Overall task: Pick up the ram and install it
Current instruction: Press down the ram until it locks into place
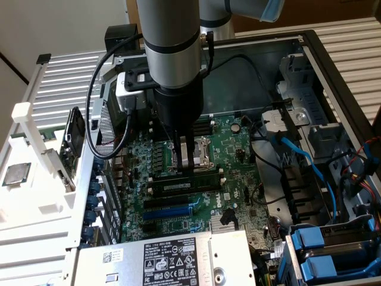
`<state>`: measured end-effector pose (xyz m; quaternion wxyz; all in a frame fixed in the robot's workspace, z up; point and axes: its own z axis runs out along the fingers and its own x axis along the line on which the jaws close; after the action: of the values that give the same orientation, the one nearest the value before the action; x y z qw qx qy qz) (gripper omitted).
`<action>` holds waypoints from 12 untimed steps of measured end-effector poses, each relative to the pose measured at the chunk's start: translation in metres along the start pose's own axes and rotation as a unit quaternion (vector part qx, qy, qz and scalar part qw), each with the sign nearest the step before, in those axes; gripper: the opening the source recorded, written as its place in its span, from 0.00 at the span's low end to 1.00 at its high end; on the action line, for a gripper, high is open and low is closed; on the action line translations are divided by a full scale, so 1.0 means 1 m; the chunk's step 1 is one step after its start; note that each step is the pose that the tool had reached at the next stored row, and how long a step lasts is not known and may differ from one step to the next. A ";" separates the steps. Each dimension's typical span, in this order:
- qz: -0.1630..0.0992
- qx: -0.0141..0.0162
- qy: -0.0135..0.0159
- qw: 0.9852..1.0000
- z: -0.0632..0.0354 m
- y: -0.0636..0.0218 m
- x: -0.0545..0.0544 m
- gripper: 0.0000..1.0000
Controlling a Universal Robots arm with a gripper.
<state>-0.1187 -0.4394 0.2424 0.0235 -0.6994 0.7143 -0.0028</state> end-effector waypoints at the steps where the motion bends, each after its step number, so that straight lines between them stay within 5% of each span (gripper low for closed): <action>1: 0.000 0.000 0.000 1.000 0.0000 0.0000 0.000 0.11; 9: 0.000 0.000 0.000 1.000 0.0004 -0.0013 -0.001 0.11; 12: 0.000 -0.002 0.005 1.000 0.0007 -0.0027 -0.003 0.11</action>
<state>-0.1160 -0.4367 0.2419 0.0182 -0.6996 0.7143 -0.0046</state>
